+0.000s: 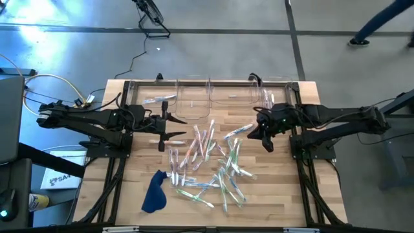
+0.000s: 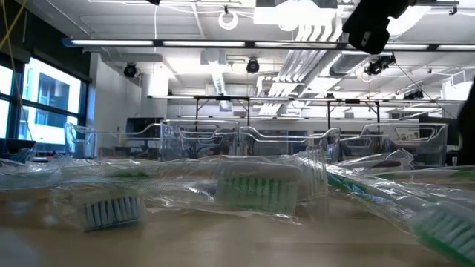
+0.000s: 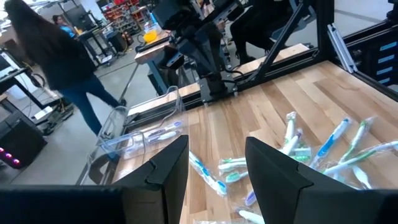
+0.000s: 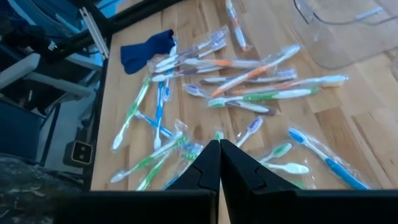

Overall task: Pick & Place Toothbrushes
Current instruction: Put the orange toothbrush into the middle right transparent bin

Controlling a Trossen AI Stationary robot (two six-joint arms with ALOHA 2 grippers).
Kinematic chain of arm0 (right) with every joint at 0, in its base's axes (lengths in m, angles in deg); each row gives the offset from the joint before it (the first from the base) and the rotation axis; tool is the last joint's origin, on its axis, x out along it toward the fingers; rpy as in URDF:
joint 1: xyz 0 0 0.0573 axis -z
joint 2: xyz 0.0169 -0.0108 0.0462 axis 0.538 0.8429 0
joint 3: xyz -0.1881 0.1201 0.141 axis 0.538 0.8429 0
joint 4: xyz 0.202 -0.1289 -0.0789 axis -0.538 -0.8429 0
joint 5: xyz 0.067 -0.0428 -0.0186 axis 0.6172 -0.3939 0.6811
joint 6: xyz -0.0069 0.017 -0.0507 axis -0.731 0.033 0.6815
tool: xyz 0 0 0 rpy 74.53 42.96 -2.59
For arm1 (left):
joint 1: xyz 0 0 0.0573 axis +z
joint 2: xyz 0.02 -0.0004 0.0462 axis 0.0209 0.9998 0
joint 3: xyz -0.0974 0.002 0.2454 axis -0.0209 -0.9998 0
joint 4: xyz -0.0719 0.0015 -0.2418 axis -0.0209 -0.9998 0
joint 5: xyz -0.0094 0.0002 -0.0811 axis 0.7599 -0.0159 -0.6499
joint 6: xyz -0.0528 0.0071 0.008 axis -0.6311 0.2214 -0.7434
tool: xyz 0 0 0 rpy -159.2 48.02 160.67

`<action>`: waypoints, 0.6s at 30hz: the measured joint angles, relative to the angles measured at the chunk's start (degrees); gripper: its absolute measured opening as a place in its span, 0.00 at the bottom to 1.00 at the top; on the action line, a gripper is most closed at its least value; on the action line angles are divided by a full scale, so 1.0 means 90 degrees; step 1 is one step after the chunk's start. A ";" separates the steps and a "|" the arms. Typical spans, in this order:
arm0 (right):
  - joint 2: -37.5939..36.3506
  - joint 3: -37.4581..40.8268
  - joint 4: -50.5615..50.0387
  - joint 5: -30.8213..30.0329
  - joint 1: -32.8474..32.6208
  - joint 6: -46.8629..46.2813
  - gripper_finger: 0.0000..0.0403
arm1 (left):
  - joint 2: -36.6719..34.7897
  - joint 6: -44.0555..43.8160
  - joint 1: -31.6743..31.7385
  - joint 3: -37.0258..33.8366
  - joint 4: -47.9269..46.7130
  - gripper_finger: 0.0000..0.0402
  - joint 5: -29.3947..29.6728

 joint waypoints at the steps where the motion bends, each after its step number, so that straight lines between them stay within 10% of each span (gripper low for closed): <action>1: 0.0000 0.0000 0.0052 0.0000 0.0003 0.0000 0.00 | 0.0000 0.0000 0.0000 0.0000 -0.0001 0.38 0.0000; 18: 0.0000 0.0000 0.0765 -0.0026 0.0003 -0.0339 0.00 | 0.0148 -0.0862 0.0000 0.0006 -0.0540 0.38 -0.0167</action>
